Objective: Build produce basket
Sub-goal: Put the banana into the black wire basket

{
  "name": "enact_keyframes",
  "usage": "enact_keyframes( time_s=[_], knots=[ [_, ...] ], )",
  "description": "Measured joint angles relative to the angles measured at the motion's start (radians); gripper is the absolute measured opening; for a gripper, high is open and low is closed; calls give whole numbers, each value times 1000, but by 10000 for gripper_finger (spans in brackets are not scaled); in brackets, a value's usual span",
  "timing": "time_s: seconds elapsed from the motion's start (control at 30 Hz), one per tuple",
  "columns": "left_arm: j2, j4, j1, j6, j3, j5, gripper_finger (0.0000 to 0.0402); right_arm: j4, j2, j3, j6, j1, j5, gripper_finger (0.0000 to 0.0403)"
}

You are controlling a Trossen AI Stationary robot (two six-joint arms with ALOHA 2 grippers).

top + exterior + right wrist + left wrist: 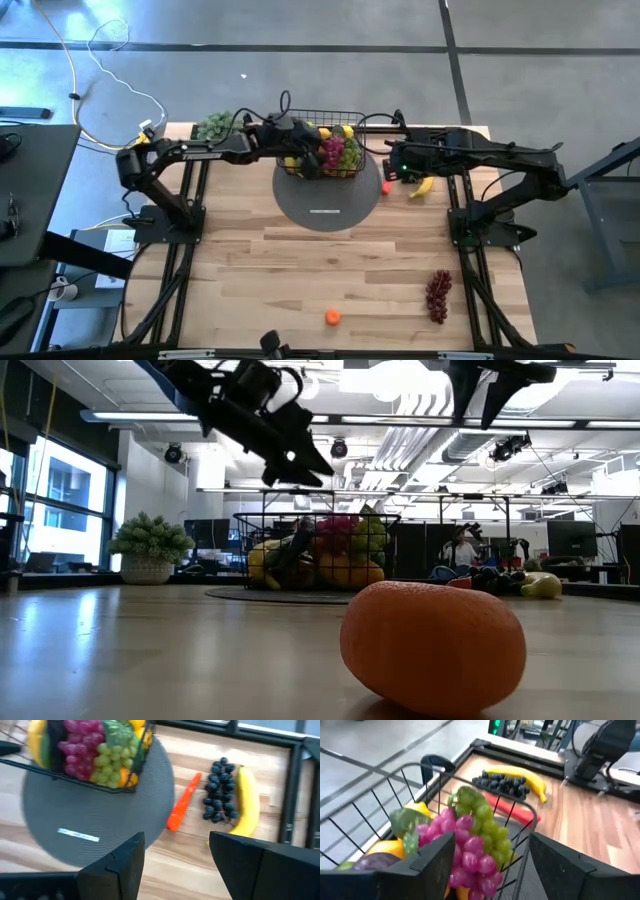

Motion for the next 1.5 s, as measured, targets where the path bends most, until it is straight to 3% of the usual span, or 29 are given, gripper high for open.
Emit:
enact_keyframes(
  time_s=[0.3,0.53,0.9,1.13,1.5],
  knots=[
    [-134,-50,0,0,0,-28,244,-117,0,0,-24,-70,18,204],
    [-245,-82,1,18,0,-60,243,-116,-7,-1,-138,-173,28,204],
    [-310,-88,1,27,0,-105,243,-116,-9,-1,-365,-448,24,204],
    [-310,-111,0,102,0,-113,243,-87,-9,-5,-458,-604,-42,204],
    [-309,-108,4,149,0,-135,243,185,-13,-365,-517,-710,-218,204]
  ],
)
